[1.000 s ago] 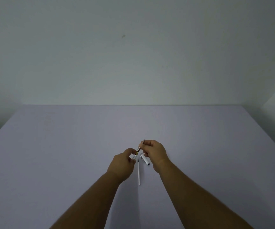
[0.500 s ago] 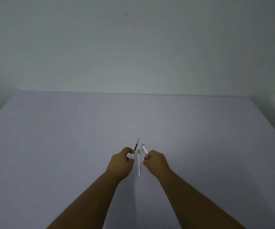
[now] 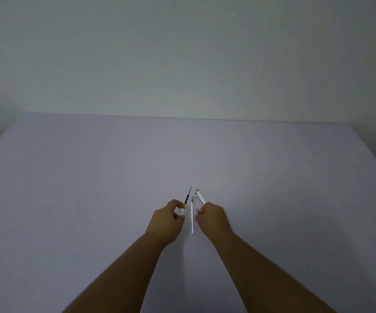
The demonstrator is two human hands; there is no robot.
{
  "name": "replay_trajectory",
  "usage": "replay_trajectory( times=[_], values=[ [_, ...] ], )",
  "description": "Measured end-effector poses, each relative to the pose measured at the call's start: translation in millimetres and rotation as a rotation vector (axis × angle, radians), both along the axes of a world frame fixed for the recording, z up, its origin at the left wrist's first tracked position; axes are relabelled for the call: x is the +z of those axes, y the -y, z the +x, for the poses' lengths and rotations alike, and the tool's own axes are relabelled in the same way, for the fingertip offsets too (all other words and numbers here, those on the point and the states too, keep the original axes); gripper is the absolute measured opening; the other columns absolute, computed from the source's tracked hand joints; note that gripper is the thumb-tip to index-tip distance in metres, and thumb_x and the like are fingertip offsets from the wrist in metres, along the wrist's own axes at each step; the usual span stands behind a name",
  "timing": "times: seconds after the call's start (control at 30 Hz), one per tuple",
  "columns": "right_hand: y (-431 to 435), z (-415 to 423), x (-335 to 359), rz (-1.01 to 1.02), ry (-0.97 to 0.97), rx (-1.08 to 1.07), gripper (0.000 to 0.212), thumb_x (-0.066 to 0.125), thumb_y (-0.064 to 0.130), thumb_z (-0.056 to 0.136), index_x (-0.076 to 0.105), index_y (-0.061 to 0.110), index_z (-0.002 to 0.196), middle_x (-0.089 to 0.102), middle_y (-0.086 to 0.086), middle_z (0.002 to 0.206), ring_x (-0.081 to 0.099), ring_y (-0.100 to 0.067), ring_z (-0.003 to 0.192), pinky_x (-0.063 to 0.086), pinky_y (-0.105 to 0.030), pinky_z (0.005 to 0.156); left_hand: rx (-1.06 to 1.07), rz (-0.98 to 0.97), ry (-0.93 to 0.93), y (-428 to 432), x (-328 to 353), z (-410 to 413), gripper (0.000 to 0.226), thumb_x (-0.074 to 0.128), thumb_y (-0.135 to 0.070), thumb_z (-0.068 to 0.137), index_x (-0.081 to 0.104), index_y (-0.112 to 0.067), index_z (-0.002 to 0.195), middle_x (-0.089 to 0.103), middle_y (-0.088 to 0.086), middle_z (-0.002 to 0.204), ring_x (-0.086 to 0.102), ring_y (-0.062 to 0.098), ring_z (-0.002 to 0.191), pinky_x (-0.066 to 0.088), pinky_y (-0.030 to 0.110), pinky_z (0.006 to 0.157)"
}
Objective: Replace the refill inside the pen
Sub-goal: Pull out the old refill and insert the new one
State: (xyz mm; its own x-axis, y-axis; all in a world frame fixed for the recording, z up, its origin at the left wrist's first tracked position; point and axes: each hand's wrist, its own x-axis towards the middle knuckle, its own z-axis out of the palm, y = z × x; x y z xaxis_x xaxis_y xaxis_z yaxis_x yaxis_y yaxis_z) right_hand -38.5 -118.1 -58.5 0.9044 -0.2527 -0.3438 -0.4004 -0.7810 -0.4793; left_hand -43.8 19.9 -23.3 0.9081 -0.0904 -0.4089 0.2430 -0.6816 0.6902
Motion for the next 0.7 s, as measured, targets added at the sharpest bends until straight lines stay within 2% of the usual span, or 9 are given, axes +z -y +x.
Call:
replay_trajectory(
  times=[0.1, 0.2, 0.23, 0.33, 0.37, 0.47, 0.6, 0.7],
  values=[
    [1, 1, 6, 0.031, -0.009, -0.053, 0.029, 0.051, 0.024, 0.093, 0.068, 0.002, 0.101, 0.072, -0.014, 0.1, 0.068, -0.029, 0.092, 0.055, -0.031, 0.079, -0.004, 0.002, 0.0, 0, 0, 1, 0.023, 0.05, -0.02, 0.093, 0.054, -0.023, 0.116, 0.055, -0.001, 0.065, 0.052, 0.015, 0.06, 0.06, 0.037, 0.071],
    [5, 5, 17, 0.116, 0.039, -0.136, 0.028, 0.047, 0.021, 0.094, 0.066, 0.002, 0.1, 0.068, -0.011, 0.091, 0.06, -0.023, 0.077, 0.049, -0.026, 0.062, -0.012, 0.01, 0.016, 2, 1, 4, 0.024, 0.05, -0.02, 0.094, 0.053, -0.022, 0.117, 0.056, 0.001, 0.068, 0.051, 0.013, 0.058, 0.058, 0.034, 0.068],
    [6, 7, 21, 0.215, 0.066, -0.185, 0.026, 0.048, 0.021, 0.094, 0.067, 0.003, 0.095, 0.066, -0.01, 0.086, 0.056, -0.021, 0.073, 0.046, -0.025, 0.061, -0.013, 0.006, 0.022, 3, 2, 4, 0.024, 0.05, -0.02, 0.094, 0.053, -0.022, 0.117, 0.057, 0.0, 0.069, 0.051, 0.012, 0.056, 0.056, 0.031, 0.066],
    [8, 11, 37, 0.69, 0.077, -0.341, 0.014, 0.058, 0.02, 0.089, 0.068, 0.012, 0.083, 0.065, -0.003, 0.079, 0.052, -0.015, 0.065, 0.046, -0.028, 0.063, -0.029, -0.005, 0.031, 8, 6, 7, 0.023, 0.05, -0.021, 0.094, 0.053, -0.022, 0.117, 0.061, 0.002, 0.077, 0.053, 0.013, 0.057, 0.055, 0.028, 0.064],
    [7, 12, 40, 0.769, 0.054, -0.34, 0.01, 0.061, 0.02, 0.088, 0.068, 0.014, 0.083, 0.064, -0.001, 0.077, 0.051, -0.014, 0.064, 0.045, -0.027, 0.062, -0.034, -0.005, 0.031, 9, 7, 8, 0.024, 0.051, -0.021, 0.094, 0.053, -0.022, 0.118, 0.063, 0.003, 0.08, 0.055, 0.014, 0.059, 0.056, 0.03, 0.066],
    [6, 16, 40, 0.772, 0.02, -0.303, 0.009, 0.064, 0.018, 0.085, 0.066, 0.019, 0.076, 0.061, 0.002, 0.07, 0.049, -0.012, 0.062, 0.044, -0.027, 0.064, -0.049, -0.013, 0.036, 12, 8, 8, 0.024, 0.051, -0.021, 0.094, 0.054, -0.02, 0.119, 0.064, 0.003, 0.079, 0.054, 0.013, 0.057, 0.053, 0.026, 0.063],
    [18, 29, 36, 0.833, 0.161, -0.543, 0.023, 0.057, 0.014, 0.085, 0.061, 0.016, 0.063, 0.059, -0.004, 0.065, 0.048, -0.015, 0.056, 0.041, -0.028, 0.057, -0.055, 0.001, 0.019, 12, 7, 9, 0.024, 0.051, -0.02, 0.093, 0.056, -0.021, 0.117, 0.062, 0.002, 0.08, 0.055, 0.018, 0.063, 0.058, 0.037, 0.072],
    [35, 37, 23, 0.667, 0.13, -0.587, 0.03, 0.053, 0.011, 0.082, 0.057, 0.012, 0.052, 0.057, -0.008, 0.059, 0.05, -0.021, 0.054, 0.047, -0.037, 0.061, -0.015, 0.017, 0.002, 7, 3, 9, 0.03, 0.05, -0.021, 0.094, 0.055, -0.018, 0.123, 0.062, 0.003, 0.086, 0.058, 0.02, 0.07, 0.058, 0.037, 0.073]
  ],
)
